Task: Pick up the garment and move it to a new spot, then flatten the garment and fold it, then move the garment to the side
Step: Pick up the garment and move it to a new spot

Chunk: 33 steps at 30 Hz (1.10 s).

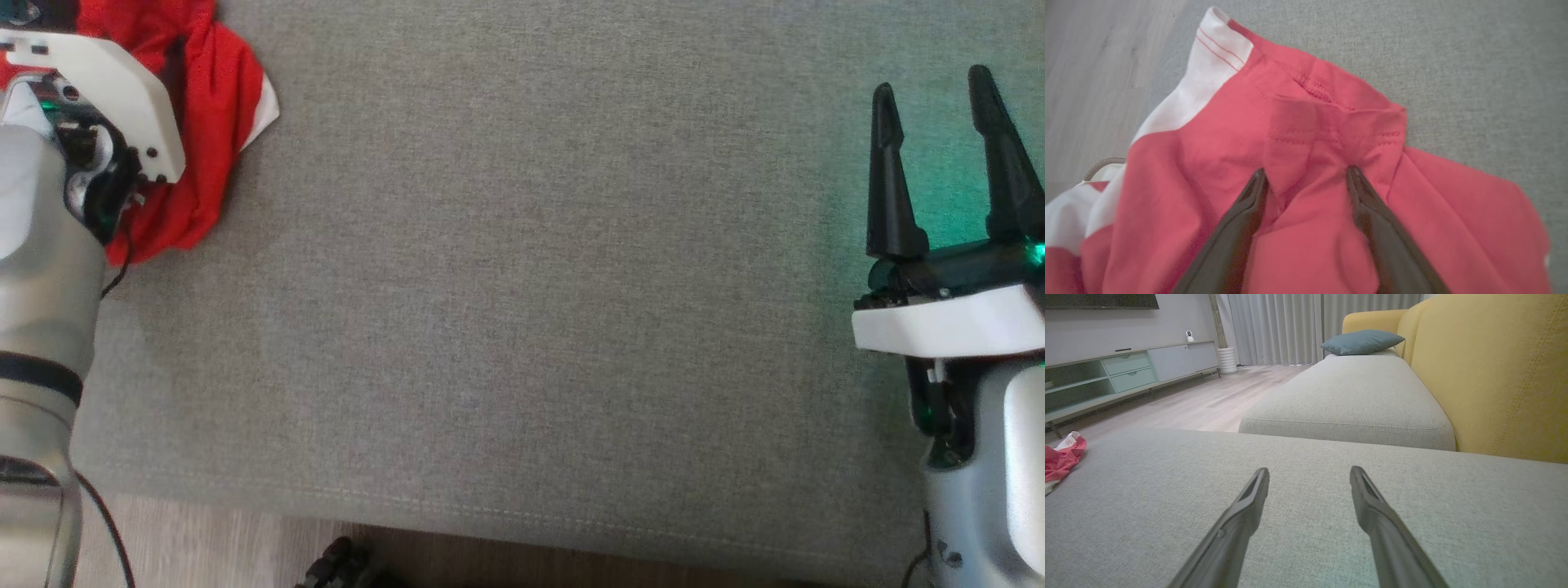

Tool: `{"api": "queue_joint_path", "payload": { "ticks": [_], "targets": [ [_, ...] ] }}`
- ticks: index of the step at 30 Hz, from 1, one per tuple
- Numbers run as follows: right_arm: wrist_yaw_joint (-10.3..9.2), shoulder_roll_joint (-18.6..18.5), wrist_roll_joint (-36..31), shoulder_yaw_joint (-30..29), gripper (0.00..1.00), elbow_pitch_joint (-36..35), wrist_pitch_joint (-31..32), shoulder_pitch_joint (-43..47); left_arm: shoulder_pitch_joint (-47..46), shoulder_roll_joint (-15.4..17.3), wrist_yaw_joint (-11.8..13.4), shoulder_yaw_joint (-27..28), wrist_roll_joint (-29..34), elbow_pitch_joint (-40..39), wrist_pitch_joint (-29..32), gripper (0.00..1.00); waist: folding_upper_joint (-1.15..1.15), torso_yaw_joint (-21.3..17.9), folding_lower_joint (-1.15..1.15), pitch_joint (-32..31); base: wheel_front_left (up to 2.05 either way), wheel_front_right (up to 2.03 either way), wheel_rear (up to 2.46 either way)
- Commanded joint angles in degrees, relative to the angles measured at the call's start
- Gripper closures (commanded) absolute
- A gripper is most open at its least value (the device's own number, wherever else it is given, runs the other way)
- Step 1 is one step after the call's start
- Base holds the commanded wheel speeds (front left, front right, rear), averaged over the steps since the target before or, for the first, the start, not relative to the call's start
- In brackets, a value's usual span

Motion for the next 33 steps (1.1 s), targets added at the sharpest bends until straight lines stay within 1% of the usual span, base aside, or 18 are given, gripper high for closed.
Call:
{"api": "queue_joint_path", "payload": {
  "ticks": [1, 2, 3, 6, 12, 15, 17, 19, 20, 24, 30, 31, 33],
  "targets": [
    [0.18, 0.05, -0.28, 1.35, 0.0, -2.15, -0.54, -0.65, -1.07, 3.14, 0.07, 0.23, -0.79, 0.21, 0.84, 0.27, 0.0, -0.3, -0.01, 0.08, 0.0, 0.0, 0.0],
    [0.18, 0.11, -0.28, 1.35, 0.0, -1.97, -0.7, -0.61, -1.14, 3.16, 0.07, -0.24, -1.35, 0.61, 0.53, 0.85, 0.0, -0.46, -0.01, -0.08, 0.0, 0.0, 0.0],
    [0.18, 0.2, -0.3, 1.49, 0.0, -1.71, -0.88, -0.54, -1.14, 3.29, 0.07, -0.61, -1.89, 0.88, -0.25, 1.0, 0.0, -0.65, -0.01, -0.32, 0.0, 0.0, 0.0],
    [0.18, 0.68, 0.03, 2.62, 0.0, -0.38, -1.74, -0.26, -0.94, 4.14, 0.07, -1.76, -2.41, 1.6, -3.8, 1.0, 0.0, -1.31, -0.01, -1.63, 0.0, 0.0, 0.0],
    [0.18, 1.51, 0.99, 4.97, 0.0, 3.75, -4.3, 0.16, -1.7, 5.81, 0.07, -2.98, -1.8, 2.09, -13.29, 1.0, 0.0, -2.77, -0.01, -6.02, 0.0, 0.0, 0.0],
    [0.18, 1.75, 1.66, 5.2, 0.0, 5.76, -5.57, 0.65, -2.15, 5.83, 0.07, -3.46, -1.29, 1.48, -18.29, 1.0, 0.0, -3.47, -0.01, -8.85, 0.0, 0.0, 0.0],
    [0.18, 1.85, 2.16, 5.12, 0.0, 7.02, -6.33, 1.09, -2.33, 5.53, 0.07, -3.73, -1.0, 0.44, -20.48, 1.0, 0.0, -3.83, -0.01, -10.75, 0.0, 0.0, 0.0],
    [0.18, 1.91, 2.67, 5.13, 0.0, 8.21, -7.08, 1.55, -2.2, 5.02, 0.07, -4.04, -0.65, -1.24, -21.72, 1.0, 0.0, -4.18, -0.01, -12.72, 0.0, 0.0, 0.0],
    [0.18, 1.94, 3.85, 5.31, 0.0, 9.16, -7.77, 1.97, -1.96, 4.54, 0.24, -3.94, -0.41, -3.77, -22.36, 1.0, 0.0, -4.55, -0.01, -14.37, 0.0, 0.0, 0.0],
    [0.18, 1.95, 5.74, 5.58, 0.0, 11.14, -8.89, 2.9, -0.16, 3.61, 1.04, -3.12, -0.05, -11.22, -22.7, 1.0, 0.0, -5.28, -0.01, -17.7, 0.0, 0.0, 0.0],
    [0.18, 1.96, 7.61, 6.1, 0.0, 13.29, -10.24, 3.37, 4.85, 2.52, 2.38, -2.73, 0.34, -22.8, -22.73, 1.0, 0.0, -7.23, -0.01, -20.96, 0.0, 0.0, 0.0],
    [0.18, 1.96, 7.61, 6.1, 0.0, 13.29, -10.24, 3.37, 4.85, 2.52, 2.38, -2.73, 0.34, -22.8, -22.73, 1.0, 0.0, -7.23, -0.01, -20.96, 0.0, 0.0, 0.0],
    [0.18, 1.96, 8.19, 6.23, 0.0, 13.86, -10.62, 3.38, 6.31, 1.81, 2.88, -3.27, 0.27, -26.17, -22.47, 1.0, 0.0, -8.0, -0.01, -21.78, 0.0, 0.0, 0.0]
  ]
}}
